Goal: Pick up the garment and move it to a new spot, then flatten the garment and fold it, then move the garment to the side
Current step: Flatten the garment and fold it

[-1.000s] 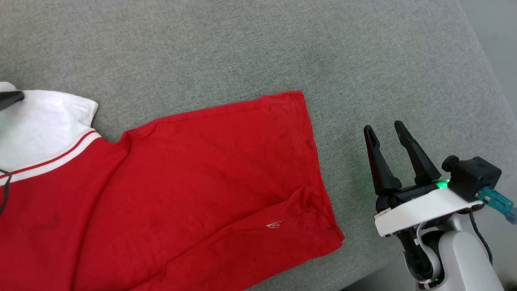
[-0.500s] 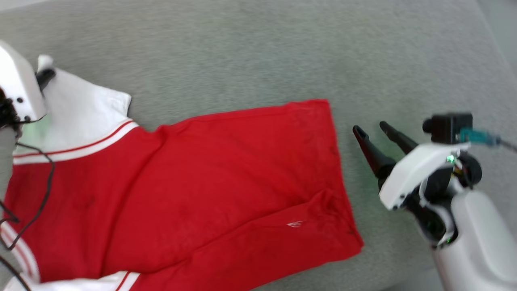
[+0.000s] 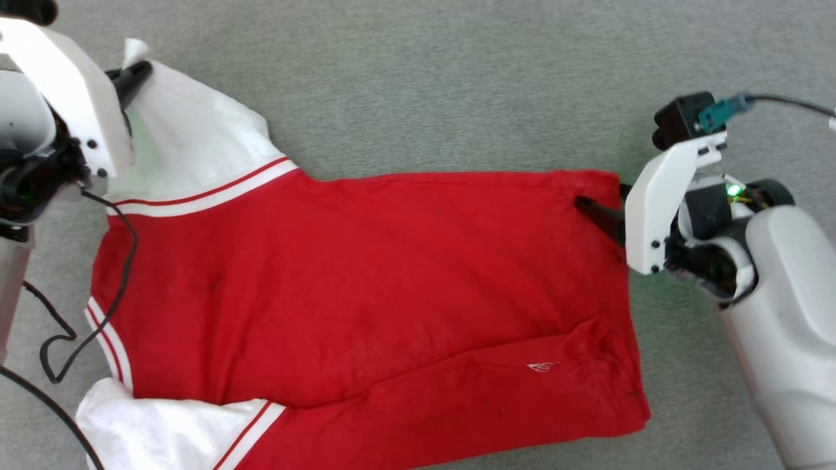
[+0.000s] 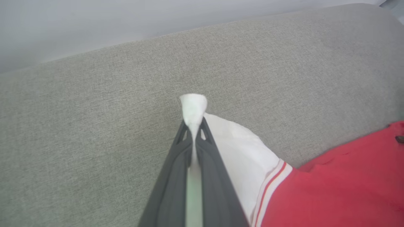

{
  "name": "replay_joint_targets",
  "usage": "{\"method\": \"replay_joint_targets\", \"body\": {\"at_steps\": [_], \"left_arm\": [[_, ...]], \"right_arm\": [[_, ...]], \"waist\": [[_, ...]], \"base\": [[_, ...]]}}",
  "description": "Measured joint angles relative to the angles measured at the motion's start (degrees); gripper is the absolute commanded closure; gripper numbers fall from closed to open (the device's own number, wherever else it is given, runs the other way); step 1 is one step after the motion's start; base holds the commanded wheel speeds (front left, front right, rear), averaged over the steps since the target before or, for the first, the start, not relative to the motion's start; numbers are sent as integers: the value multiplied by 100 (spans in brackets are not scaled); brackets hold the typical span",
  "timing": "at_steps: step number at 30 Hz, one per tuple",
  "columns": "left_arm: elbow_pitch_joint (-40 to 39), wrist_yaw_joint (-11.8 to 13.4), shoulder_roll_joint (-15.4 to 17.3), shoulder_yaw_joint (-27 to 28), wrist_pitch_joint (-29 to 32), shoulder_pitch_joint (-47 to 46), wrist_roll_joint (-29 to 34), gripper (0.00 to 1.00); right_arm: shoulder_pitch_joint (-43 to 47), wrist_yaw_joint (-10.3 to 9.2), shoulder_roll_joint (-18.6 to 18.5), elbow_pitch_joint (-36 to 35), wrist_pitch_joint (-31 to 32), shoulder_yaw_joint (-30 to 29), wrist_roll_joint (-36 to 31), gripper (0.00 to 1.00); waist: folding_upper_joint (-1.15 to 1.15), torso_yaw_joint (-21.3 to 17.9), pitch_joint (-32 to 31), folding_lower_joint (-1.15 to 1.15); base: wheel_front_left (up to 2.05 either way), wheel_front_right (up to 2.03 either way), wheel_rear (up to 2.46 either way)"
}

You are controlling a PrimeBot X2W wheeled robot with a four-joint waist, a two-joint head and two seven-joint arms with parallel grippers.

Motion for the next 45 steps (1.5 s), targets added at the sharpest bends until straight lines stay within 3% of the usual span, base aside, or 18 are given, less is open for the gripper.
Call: {"method": "replay_joint_targets", "body": {"at_steps": [2, 4, 5, 15, 23, 30, 34, 43, 44, 45], "left_arm": [[-23, -25, -37, -25, -46, -2, 0, 100], [-22, -35, -42, -22, -105, -2, -1, 100], [-16, -46, -42, -19, -143, -1, -1, 100], [174, -78, -91, 74, -720, 58, 60, 100], [80, -46, -48, 343, -1347, 608, -27, 100], [-543, 268, 69, 658, -1935, 1940, -213, 100], [-1152, 666, 75, 927, -2351, 3420, -456, 100], [-1418, 1005, -392, 886, -2608, 5175, -877, 100], [-1282, 998, -604, 843, -2692, 5475, -1020, 100], [-1224, 961, -694, 820, -2682, 5519, -1116, 100]], "right_arm": [[-131, 0, -30, 140, 335, 30, 8, 0], [-221, 0, -42, 211, 571, 32, 4, 82], [-236, 0, -48, 226, 622, 30, 4, 100], [-348, 0, -80, 190, 510, -59, -103, 100], [-135, 1, -108, -245, 186, -681, -81, 100], [662, 1, -92, -657, 23, -1077, -133, 100], [1465, 3, -4, -932, -196, -1293, -191, 100], [2602, 2, 142, -1096, -778, -1516, -130, 100], [2888, 2, 205, -1058, -973, -1534, -129, 84], [2986, 2, 225, -1020, -1046, -1544, -129, 59]], "waist": [[0, 77, 30, 0], [0, 138, 40, -1], [0, 164, 39, -1], [0, 326, -170, 0], [0, 479, -583, 0], [0, 615, -972, 0], [0, 717, -1273, 0], [0, 782, -1532, 0], [0, 763, -1563, 0], [0, 764, -1574, 0]], "base": [[0, 0, 0], [0, 0, 0], [0, 0, 0], [0, 0, 0], [0, 0, 0], [0, 0, 0], [0, 0, 0], [0, 0, 0], [0, 0, 0], [0, 0, 0]]}}
